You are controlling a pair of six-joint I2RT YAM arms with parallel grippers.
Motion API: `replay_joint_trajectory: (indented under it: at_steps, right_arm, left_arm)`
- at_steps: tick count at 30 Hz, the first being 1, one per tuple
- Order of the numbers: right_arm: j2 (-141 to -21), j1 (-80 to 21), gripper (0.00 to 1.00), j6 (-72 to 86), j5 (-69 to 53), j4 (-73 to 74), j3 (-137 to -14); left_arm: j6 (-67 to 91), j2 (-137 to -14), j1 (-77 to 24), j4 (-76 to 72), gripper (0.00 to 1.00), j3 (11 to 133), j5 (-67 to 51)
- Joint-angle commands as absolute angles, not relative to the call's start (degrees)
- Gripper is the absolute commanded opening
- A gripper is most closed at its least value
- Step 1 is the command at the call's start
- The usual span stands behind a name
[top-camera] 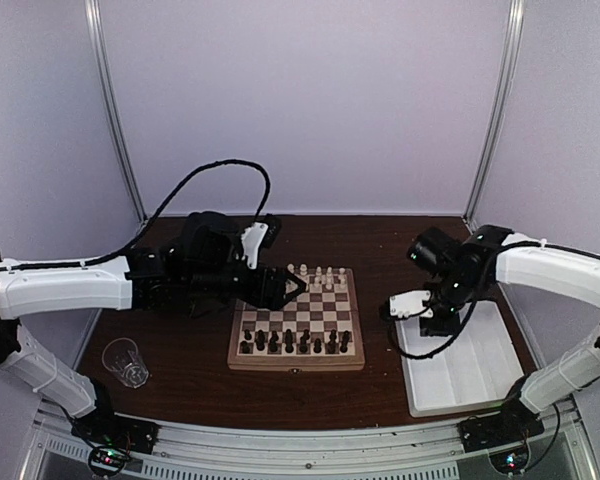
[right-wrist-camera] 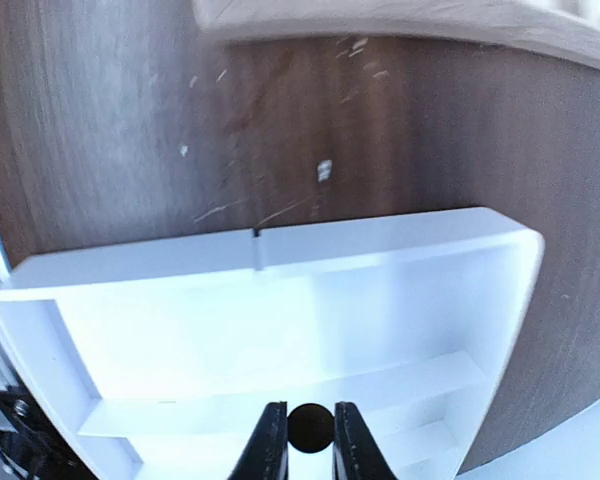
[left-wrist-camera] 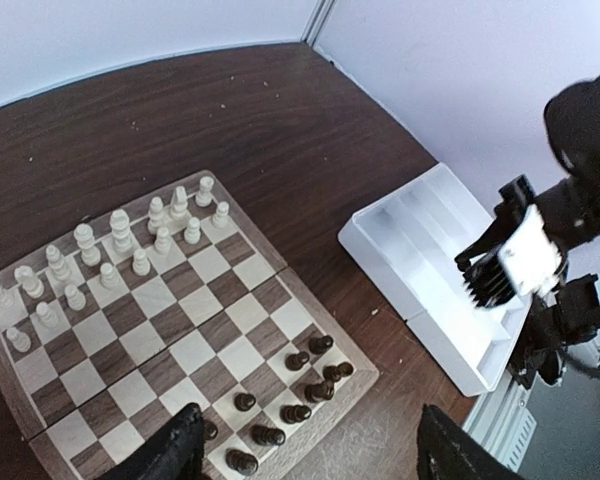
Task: Set up the chess pieces on the board
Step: Pick up the pawn from the storage box, then pass from the right arm to the left
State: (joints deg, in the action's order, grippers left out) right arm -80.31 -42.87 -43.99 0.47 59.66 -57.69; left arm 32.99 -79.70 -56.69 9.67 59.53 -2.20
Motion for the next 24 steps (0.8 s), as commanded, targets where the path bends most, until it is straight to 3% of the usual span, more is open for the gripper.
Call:
replay_joint_trajectory:
  at_steps: [1,7,13,18,24]
  right_arm:
    - [-74.9,-33.3,0.11,-34.7,-21.2,63.6,-66.6]
    - [-75.5,-20.9,0.1,-21.1,-46.7,59.6,-78.5]
    - [-76.3,-14.0,0.11,4.6,-66.1,39.5,-77.7]
    - [-76.7,-12.0,0.11,34.7,-73.2,6.9,-70.0]
    - [-76.7,-11.3,0.12,52.9,-73.0,-12.0,-64.9]
  left_arm:
    - [31.6,-81.3,-58.5,-8.4,0.73,55.5,2.1]
    - [15.5,-84.2,-66.6,-35.6,0.73,51.9,14.9]
    - [4.5,-93.5,-70.5,-54.1,0.67,56.3,22.7]
    - [-5.2,-103.0,-73.0,-65.7,0.62,63.1,27.1]
    - [-16.4,-112.3,-76.0,-69.8,0.58,74.3,29.0]
